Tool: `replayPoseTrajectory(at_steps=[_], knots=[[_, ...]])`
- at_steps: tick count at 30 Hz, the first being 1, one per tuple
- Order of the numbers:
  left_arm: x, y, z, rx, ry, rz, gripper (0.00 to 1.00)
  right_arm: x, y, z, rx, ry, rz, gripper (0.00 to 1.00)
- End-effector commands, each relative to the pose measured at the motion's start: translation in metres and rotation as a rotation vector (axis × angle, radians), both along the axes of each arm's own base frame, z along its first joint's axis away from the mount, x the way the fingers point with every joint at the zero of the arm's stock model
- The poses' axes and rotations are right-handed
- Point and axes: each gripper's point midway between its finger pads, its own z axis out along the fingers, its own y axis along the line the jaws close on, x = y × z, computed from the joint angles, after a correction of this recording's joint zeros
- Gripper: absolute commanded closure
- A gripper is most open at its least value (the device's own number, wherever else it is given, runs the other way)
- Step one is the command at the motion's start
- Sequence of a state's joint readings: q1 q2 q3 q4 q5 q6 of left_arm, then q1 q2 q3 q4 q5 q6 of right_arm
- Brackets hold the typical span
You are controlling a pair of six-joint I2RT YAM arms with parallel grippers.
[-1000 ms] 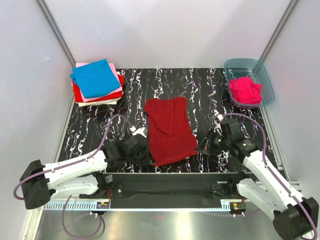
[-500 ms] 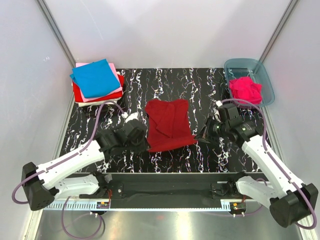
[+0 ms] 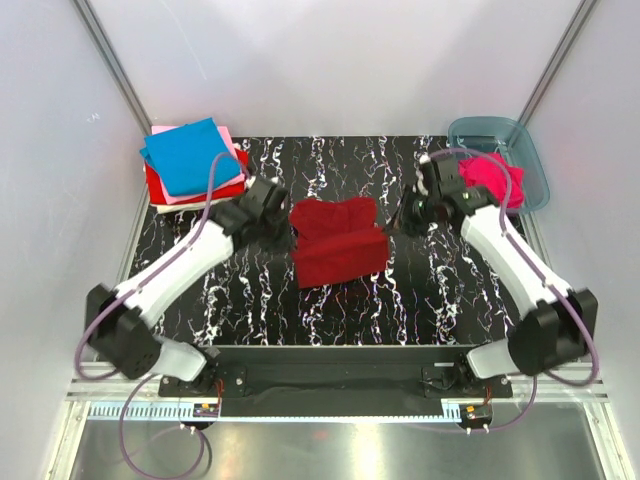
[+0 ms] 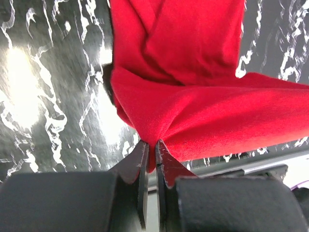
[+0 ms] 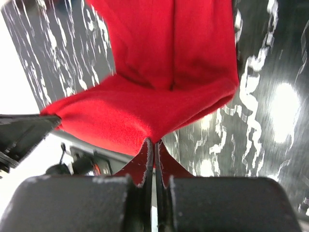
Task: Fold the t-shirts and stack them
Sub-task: Fold the tshirt
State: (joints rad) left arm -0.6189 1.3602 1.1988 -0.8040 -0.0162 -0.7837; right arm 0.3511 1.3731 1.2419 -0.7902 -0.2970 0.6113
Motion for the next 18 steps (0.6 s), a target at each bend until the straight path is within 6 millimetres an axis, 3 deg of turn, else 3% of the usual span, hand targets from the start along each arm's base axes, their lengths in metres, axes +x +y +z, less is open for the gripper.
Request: replayPoseTrajectory(at_steps=[1,2,3,4,5,6,7,8,9,10,11,12,13,14,15,16,17,18], knots=[[0.029,-0.004,0.017,0.007,-0.024,-0.085,0.91,0.045,-0.012,0.013,-0.041,-0.070,-0.022,1.00],[0.040,0.000,0.017,0.014,-0.017,-0.070,0.90,0.058,-0.013,0.023,-0.035,-0.094,-0.032,1.00],[0.048,-0.002,0.005,0.026,0.021,-0.076,0.89,0.071,-0.017,0.010,-0.049,-0.059,-0.044,1.00],[0.063,-0.004,0.012,0.018,0.001,-0.084,0.88,0.081,-0.018,0.006,-0.050,-0.054,-0.052,1.00],[0.076,0.003,0.008,0.016,0.018,-0.061,0.86,0.098,-0.017,0.015,-0.036,-0.081,-0.058,1.00],[0.086,0.003,0.006,0.003,0.031,-0.063,0.86,0.115,-0.015,-0.007,-0.045,-0.030,-0.063,1.00],[0.109,-0.001,-0.002,0.006,0.049,-0.067,0.85,0.129,-0.016,-0.012,-0.034,-0.022,-0.056,0.97],[0.120,0.014,-0.011,0.015,0.108,-0.029,0.85,0.158,-0.010,0.013,-0.005,-0.092,-0.051,0.89],[0.131,0.015,-0.017,-0.001,0.144,-0.019,0.78,0.173,-0.004,-0.025,-0.004,0.016,-0.023,0.53],[0.156,0.008,-0.029,-0.022,0.164,-0.033,0.63,0.188,-0.005,-0.032,-0.023,0.025,-0.015,0.39],[0.168,0.013,-0.034,-0.039,0.186,-0.028,0.46,0.207,-0.001,0.002,-0.016,-0.031,0.001,0.35],[0.179,0.012,-0.060,-0.038,0.240,-0.024,0.37,0.219,0.009,-0.031,0.010,0.032,0.059,0.34],[0.198,0.009,-0.045,-0.061,0.191,-0.035,0.37,0.225,0.011,-0.027,0.014,0.024,0.064,0.34],[0.202,0.013,-0.048,-0.066,0.208,-0.030,0.37,0.235,0.013,-0.005,0.024,-0.034,0.054,0.34],[0.208,0.014,-0.048,-0.057,0.196,-0.024,0.36,0.231,0.010,-0.012,0.007,0.001,0.047,0.34],[0.210,0.014,-0.042,-0.060,0.176,-0.022,0.36,0.228,0.012,-0.005,0.010,-0.014,0.055,0.34],[0.216,0.010,-0.035,-0.076,0.119,-0.029,0.35,0.226,0.013,-0.029,0.005,0.017,0.050,0.34],[0.205,0.011,-0.028,-0.085,0.099,-0.030,0.34,0.217,0.011,0.005,0.028,-0.063,0.039,0.34]])
